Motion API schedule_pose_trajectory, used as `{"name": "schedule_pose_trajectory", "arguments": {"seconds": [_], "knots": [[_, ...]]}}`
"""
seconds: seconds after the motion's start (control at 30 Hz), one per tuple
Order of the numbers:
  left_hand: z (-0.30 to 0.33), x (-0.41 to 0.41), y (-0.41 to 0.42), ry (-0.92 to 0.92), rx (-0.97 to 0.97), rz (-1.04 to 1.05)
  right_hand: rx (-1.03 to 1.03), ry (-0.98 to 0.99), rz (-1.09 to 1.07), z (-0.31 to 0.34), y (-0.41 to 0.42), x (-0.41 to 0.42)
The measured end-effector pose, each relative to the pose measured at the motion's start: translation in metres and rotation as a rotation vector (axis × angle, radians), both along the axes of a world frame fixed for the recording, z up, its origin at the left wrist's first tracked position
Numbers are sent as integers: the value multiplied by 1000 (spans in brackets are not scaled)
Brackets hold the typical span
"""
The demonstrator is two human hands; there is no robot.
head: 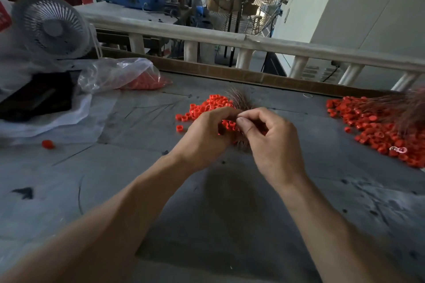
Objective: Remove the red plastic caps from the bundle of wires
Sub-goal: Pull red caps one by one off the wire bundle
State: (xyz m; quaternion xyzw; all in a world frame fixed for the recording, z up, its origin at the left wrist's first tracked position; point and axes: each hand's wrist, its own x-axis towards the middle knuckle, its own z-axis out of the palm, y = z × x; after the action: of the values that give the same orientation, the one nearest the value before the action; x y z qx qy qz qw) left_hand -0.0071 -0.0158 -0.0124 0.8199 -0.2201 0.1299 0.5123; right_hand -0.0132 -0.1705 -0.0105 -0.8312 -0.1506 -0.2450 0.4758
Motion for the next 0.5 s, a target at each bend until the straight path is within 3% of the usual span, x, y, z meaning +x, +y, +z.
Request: {"name": "schedule_pose_trajectory", "arguments": {"seconds": [0.23,0.5], "knots": [[-3,2,-5,58,-239,35,328,88,41,9,-6,-3],[1,4,2,-24,-101,135,490,73,-25,13,-21,1]]}}
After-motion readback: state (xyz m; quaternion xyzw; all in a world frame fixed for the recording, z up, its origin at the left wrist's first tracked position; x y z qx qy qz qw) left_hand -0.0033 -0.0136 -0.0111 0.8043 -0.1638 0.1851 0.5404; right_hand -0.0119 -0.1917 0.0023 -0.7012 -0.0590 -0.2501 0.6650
